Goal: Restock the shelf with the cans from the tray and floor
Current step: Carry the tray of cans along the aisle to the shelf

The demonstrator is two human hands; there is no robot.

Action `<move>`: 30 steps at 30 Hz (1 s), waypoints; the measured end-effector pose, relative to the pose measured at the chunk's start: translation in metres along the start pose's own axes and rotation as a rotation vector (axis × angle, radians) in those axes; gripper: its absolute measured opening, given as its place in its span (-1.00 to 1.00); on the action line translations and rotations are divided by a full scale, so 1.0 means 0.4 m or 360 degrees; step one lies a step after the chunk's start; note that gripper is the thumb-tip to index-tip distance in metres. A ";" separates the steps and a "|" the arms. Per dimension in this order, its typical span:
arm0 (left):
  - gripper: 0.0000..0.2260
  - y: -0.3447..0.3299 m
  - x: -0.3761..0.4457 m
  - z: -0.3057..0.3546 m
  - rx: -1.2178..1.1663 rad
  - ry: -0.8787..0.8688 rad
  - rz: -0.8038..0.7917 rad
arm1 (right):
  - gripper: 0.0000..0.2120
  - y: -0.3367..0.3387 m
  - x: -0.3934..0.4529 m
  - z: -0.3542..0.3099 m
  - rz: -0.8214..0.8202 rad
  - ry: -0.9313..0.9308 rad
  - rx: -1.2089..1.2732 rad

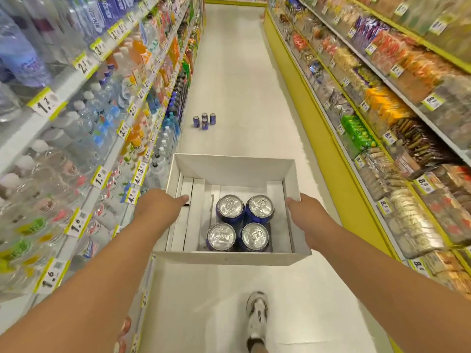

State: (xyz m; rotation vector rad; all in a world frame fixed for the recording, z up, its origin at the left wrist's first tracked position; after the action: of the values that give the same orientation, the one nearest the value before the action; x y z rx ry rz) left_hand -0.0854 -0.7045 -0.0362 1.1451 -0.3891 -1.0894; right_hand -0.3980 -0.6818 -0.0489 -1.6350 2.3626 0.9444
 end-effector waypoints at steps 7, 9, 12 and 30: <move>-0.38 -0.026 0.314 0.261 -0.0068 0.0063 0.0060 | -0.65 -0.053 0.401 -0.241 -0.0099 0.0090 -0.0007; -0.39 -0.018 0.401 0.343 -0.0089 0.0092 0.0097 | -0.65 -0.063 0.502 -0.321 -0.0130 0.0110 -0.0015; -0.42 0.004 0.528 0.468 -0.0061 0.0070 0.0107 | -0.69 -0.074 0.640 -0.437 -0.0134 0.0116 -0.0012; -0.53 0.007 1.419 0.987 -0.0059 0.0043 0.0101 | -0.79 -0.327 1.451 -1.031 -0.0111 0.0138 -0.0109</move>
State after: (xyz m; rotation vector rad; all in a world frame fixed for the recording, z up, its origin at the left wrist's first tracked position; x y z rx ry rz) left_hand -0.1102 -1.3951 -0.0162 1.1066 -0.3804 -1.0213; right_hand -0.4204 -1.4051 -0.0231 -1.8065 2.3348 0.9704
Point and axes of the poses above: each hand's wrist, its own x-axis towards the middle knuckle, its own y-axis out of the back of the hand, z = x × y, the point moved 2 cm from there along x, towards the middle knuckle, and after that the axes turned 5 degrees about z, right-handed, at the moved point
